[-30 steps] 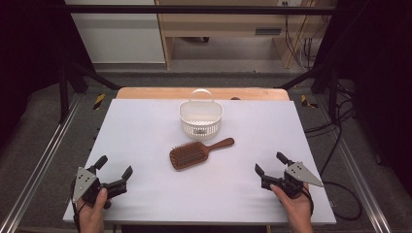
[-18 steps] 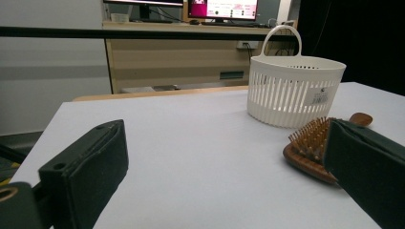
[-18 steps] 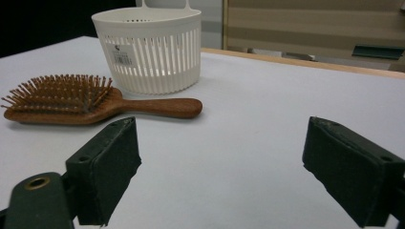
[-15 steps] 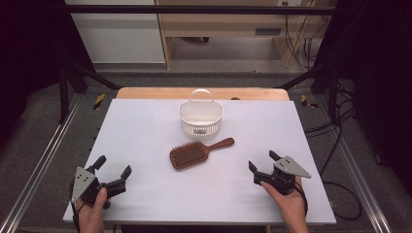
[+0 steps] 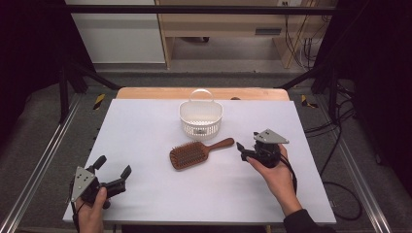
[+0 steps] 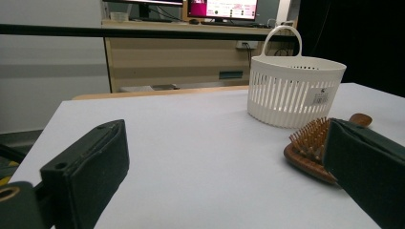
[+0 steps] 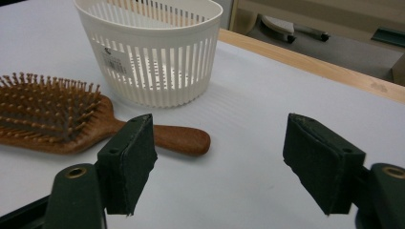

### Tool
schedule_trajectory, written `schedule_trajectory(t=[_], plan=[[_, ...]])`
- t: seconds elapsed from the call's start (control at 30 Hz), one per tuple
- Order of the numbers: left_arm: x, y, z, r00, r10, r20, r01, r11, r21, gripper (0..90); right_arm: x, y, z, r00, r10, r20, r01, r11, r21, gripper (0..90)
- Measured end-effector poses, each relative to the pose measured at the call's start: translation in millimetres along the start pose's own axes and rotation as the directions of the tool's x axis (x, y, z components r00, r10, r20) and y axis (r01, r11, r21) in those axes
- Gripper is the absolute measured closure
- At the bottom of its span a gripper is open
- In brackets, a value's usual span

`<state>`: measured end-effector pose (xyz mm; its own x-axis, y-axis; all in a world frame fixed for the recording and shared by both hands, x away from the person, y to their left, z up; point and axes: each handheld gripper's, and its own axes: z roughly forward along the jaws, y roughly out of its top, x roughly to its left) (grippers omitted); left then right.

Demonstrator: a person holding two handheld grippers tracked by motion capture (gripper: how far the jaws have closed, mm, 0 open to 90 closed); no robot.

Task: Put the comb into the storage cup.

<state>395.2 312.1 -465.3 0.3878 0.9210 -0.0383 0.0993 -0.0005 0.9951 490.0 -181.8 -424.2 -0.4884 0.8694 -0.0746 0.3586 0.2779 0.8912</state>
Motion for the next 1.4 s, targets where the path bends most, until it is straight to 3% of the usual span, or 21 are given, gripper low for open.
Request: schedule_trajectory(t=[0.2, 0.43, 0.63, 0.87, 0.9, 1.1, 1.4], plan=[[0.7, -0.1, 0.2, 1.0000, 0.002, 0.001, -0.002, 1.0000, 0.004, 1.9, -4.6, 14.2, 23.4, 0.9995, 0.014, -0.029, -0.013, 0.998, 0.057, 33.3], [2.0, 0.5, -0.1, 1.0000, 0.000, 0.001, 0.000, 1.0000, 0.001, 1.9, -7.8, 16.8, 47.7, 0.9978, 0.053, -0.041, -0.048, 0.993, 0.106, 44.9], [1.6, 0.6, 1.0, 1.0000, 0.007, 0.007, -0.007, 1.0000, 0.003, 1.9, -3.4, 19.1, 58.3, 0.9981, 0.038, -0.048, -0.032, 0.994, 0.109, 52.5], [2.4, 0.7, 0.8, 0.9999, 0.007, 0.008, -0.007, 1.0000, 0.004, 1.9, 8.4, 16.1, 70.5, 0.9931, 0.043, -0.109, -0.031, 0.994, 0.103, 70.8], [2.4, 0.9, 0.5, 0.9999, 0.009, 0.013, -0.009, 1.0000, -0.004, 2.0, 15.0, 14.7, 74.9, 0.9902, 0.046, -0.132, -0.031, 0.993, 0.110, 76.4], [2.1, 1.3, 0.0, 0.9995, 0.022, 0.024, -0.022, 0.9997, -0.007, 1.8, 33.3, 10.3, 89.2, 0.9823, 0.037, -0.184, -0.010, 0.989, 0.146, 88.2], [2.9, 1.4, -0.2, 0.9995, 0.016, 0.026, -0.016, 0.9998, -0.008, 1.8, 50.0, 7.8, 107.9, 0.9800, 0.019, -0.198, 0.017, 0.984, 0.176, 90.0]])
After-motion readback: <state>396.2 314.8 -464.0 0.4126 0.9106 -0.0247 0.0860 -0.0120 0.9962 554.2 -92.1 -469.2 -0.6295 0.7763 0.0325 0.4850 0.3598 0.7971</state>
